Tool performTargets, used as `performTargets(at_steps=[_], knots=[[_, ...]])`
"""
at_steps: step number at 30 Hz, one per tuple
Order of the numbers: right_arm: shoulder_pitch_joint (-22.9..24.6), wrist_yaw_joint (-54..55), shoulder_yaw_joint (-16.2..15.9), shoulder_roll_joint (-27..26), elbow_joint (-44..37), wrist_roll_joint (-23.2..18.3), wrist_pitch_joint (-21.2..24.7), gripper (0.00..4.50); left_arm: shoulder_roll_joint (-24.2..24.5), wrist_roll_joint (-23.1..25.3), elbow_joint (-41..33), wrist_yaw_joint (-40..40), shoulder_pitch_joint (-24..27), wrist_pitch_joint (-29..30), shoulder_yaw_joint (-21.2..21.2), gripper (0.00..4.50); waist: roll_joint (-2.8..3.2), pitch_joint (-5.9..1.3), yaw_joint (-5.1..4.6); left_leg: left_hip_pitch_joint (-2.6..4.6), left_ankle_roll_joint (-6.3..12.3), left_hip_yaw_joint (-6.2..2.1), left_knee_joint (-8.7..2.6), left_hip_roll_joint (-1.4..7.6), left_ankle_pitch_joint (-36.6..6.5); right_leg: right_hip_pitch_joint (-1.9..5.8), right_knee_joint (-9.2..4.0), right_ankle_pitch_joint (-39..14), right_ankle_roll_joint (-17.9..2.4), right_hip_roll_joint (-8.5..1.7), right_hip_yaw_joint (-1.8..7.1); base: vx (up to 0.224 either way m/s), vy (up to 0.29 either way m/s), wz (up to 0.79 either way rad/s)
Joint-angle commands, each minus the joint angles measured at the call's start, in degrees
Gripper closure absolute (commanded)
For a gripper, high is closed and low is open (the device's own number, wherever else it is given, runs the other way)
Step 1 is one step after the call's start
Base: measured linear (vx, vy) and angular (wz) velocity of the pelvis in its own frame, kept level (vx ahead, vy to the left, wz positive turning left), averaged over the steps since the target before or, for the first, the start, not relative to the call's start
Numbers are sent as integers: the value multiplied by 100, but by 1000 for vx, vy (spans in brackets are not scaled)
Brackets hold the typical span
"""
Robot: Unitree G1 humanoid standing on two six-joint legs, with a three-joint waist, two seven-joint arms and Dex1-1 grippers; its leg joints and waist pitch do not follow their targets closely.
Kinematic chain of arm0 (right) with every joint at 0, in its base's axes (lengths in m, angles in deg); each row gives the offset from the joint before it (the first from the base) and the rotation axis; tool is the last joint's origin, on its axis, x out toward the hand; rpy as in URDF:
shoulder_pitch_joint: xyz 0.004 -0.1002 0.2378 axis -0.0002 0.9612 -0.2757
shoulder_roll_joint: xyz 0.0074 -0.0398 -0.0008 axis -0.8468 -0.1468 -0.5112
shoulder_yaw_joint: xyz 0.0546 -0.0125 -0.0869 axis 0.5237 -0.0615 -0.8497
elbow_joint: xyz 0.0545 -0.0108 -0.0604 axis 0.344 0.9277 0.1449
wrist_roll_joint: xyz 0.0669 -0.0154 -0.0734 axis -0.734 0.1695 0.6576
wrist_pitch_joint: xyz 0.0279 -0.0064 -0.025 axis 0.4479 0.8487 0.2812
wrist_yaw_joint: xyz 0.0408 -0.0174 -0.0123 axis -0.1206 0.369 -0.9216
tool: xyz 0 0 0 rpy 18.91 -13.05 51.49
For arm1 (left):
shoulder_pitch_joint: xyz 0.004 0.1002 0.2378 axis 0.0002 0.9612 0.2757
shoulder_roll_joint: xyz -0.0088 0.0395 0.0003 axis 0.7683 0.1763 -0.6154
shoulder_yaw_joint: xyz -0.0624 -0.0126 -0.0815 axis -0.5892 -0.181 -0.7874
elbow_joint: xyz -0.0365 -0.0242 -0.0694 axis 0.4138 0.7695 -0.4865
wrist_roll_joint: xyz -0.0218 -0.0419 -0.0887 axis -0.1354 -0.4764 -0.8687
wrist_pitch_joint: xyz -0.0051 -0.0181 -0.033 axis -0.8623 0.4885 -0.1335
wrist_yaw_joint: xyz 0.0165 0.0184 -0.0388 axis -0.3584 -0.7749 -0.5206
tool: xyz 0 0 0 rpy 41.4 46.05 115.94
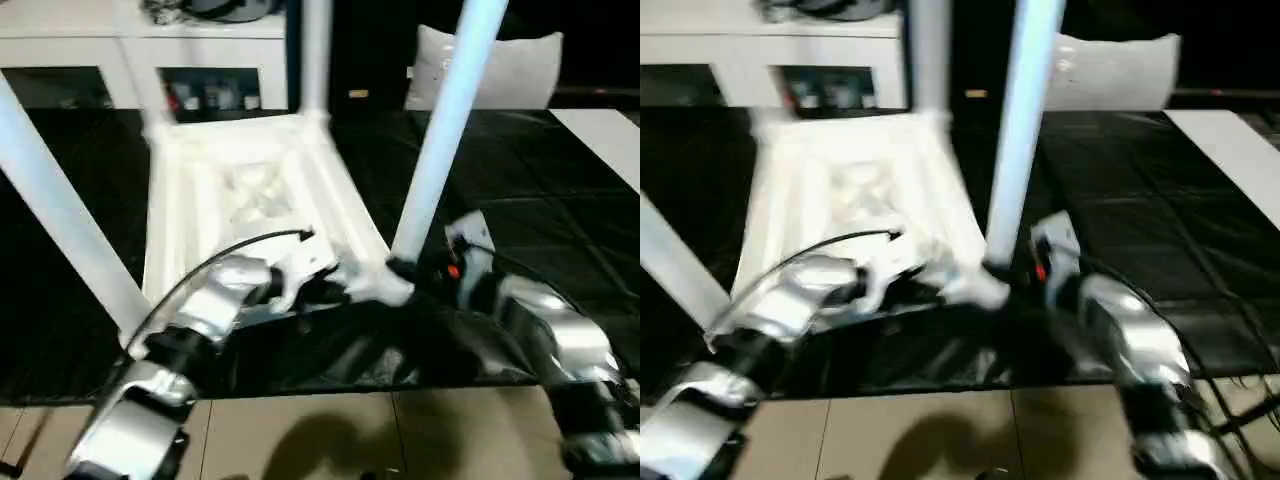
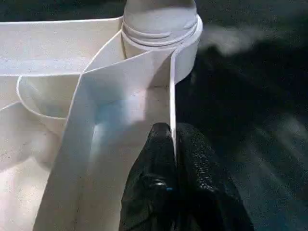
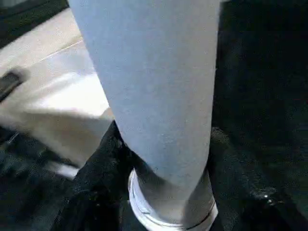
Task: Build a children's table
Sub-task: Rotate leg to tighten
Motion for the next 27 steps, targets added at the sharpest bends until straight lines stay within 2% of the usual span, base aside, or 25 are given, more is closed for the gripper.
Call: performTargets(at_steps=[1,4,5,6,9,11,13,16,17,19,20,21,22,23,26,27], knots=[[-87,621,86,-296,268,22,193,252,-395,-145,-14,-434,-109,141,-137,450,-121,-380,39,-44,218,-28,-361,92,-954,287,-549,-2608,-613,-314,183,0,0,0],[-111,508,22,-354,320,32,-133,252,-486,-117,11,-548,-137,128,-137,450,-94,-404,70,-60,356,-23,-363,115,-725,311,-480,-1926,-816,-315,205,0,0,0],[-84,422,-49,-334,320,79,-222,197,-484,-86,12,-564,-133,92,-106,450,-89,-404,73,-75,422,-20,-361,124,-668,332,-438,-1555,-980,-318,212,0,0,0],[-73,398,-60,-332,320,83,-227,183,-481,-77,12,-560,-131,72,-90,450,-67,-402,76,-74,434,-17,-360,120,-666,336,-436,-1500,-1010,-318,213,0,0,0],[21,243,-56,-285,250,14,-250,174,-390,-46,-69,-388,-79,-50,46,450,-84,-385,76,-63,464,-12,-366,121,-808,342,-466,-1714,-993,-334,214,0,0,0],[115,122,-50,-199,161,15,-317,142,-262,24,-173,-242,0,-104,125,450,-76,-377,78,-53,437,-18,-377,131,-882,334,-485,-1896,-931,-335,213,0,0,0],[190,-94,-68,-90,103,-25,-429,134,-171,30,-194,-121,42,-185,150,450,-72,-374,82,-46,435,-16,-380,138,-945,326,-493,-1907,-923,-334,219,0,0,0],[307,-522,-121,106,9,-93,-590,97,-31,36,-193,61,83,-295,190,450,-77,-370,92,-50,434,-21,-383,144,-1004,337,-487,-1903,-943,-344,221,0,0,0],[390,-819,-178,238,-90,-132,-636,93,48,34,-187,182,103,-412,213,450,-118,-367,88,-58,458,-18,-385,140,-1017,341,-493,-1940,-925,-337,217,0,0,0],[590,-1679,-316,675,-341,-257,-759,84,331,-41,-238,713,182,-779,288,450,-101,-361,123,-53,494,-19,-385,150,-1026,343,-497,-2016,-876,-346,227,0,0,0],[614,-1840,-329,759,-380,-299,-747,56,392,-72,-262,854,202,-871,305,450,-101,-367,149,-51,532,-24,-384,162,-1008,343,-486,-1985,-877,-354,234,0,0,0],[635,-2020,-349,852,-419,-339,-734,49,458,-106,-299,1001,224,-935,329,450,-97,-363,154,-53,543,-22,-387,161,-1020,336,-482,-1961,-911,-357,232,0,0,0],[644,-2117,-364,903,-436,-362,-725,49,495,-126,-316,1085,237,-965,341,450,-100,-358,145,-54,534,-16,-390,167,-1024,328,-479,-1957,-922,-352,235,0,0,0],[685,-2516,-465,1188,-482,-387,-741,45,670,-159,-370,1491,274,-1179,439,450,-97,-356,143,-56,517,-24,-392,159,-1079,329,-490,-2040,-922,-351,221,0,0,0],[715,-2836,-543,1405,-509,-407,-723,38,832,-140,-404,1839,292,-1387,568,450,-83,-357,182,-25,482,-27,-396,181,-1120,312,-494,-2142,-926,-359,230,0,0,0],[727,-3017,-591,1503,-518,-413,-745,38,919,-125,-417,2021,296,-1473,641,450,-146,-354,197,-32,491,-22,-394,184,-1083,310,-467,-2101,-928,-360,238,0,0,0]])
